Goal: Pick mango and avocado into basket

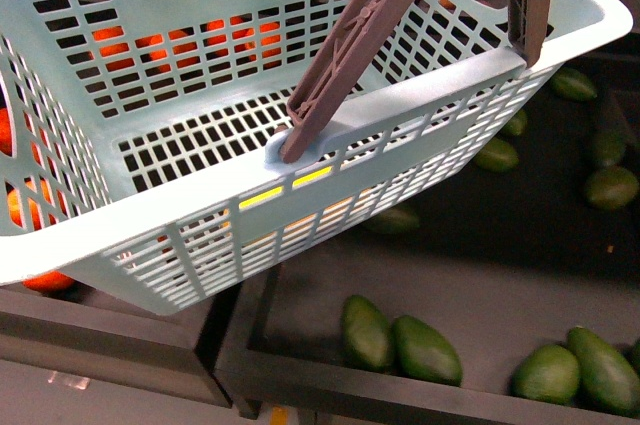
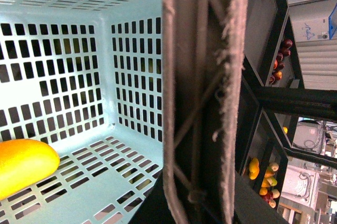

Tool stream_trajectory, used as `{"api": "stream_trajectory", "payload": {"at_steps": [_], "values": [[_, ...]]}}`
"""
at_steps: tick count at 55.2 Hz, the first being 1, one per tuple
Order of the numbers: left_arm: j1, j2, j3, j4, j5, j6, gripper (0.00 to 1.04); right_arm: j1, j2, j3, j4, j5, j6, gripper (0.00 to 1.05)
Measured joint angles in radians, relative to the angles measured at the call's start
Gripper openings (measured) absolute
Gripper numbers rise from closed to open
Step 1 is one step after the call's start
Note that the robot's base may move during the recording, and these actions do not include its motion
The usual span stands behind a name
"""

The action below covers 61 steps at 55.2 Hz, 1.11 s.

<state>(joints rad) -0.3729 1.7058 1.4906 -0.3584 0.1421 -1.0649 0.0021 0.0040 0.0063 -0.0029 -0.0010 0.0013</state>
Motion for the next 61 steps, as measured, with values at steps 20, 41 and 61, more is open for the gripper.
{"api": "stream_trajectory", "payload": {"at_steps": [20, 41, 61], "values": [[0.000, 0.000, 0.000, 0.000, 0.000, 0.003, 0.07, 0.000, 0.000, 0.000, 0.000, -0.001, 0.000, 0.97], [0.015, 0.000, 0.000, 0.000, -0.010, 0.019, 0.07, -0.060, 0.334, 0.168, -0.300, 0.155, 0.097, 0.97], [-0.002, 0.000, 0.000, 0.000, 0.006, 0.003, 0.07, -0.399, 1.576, 0.497, 0.264, -0.057, 0.231, 0.97]]}}
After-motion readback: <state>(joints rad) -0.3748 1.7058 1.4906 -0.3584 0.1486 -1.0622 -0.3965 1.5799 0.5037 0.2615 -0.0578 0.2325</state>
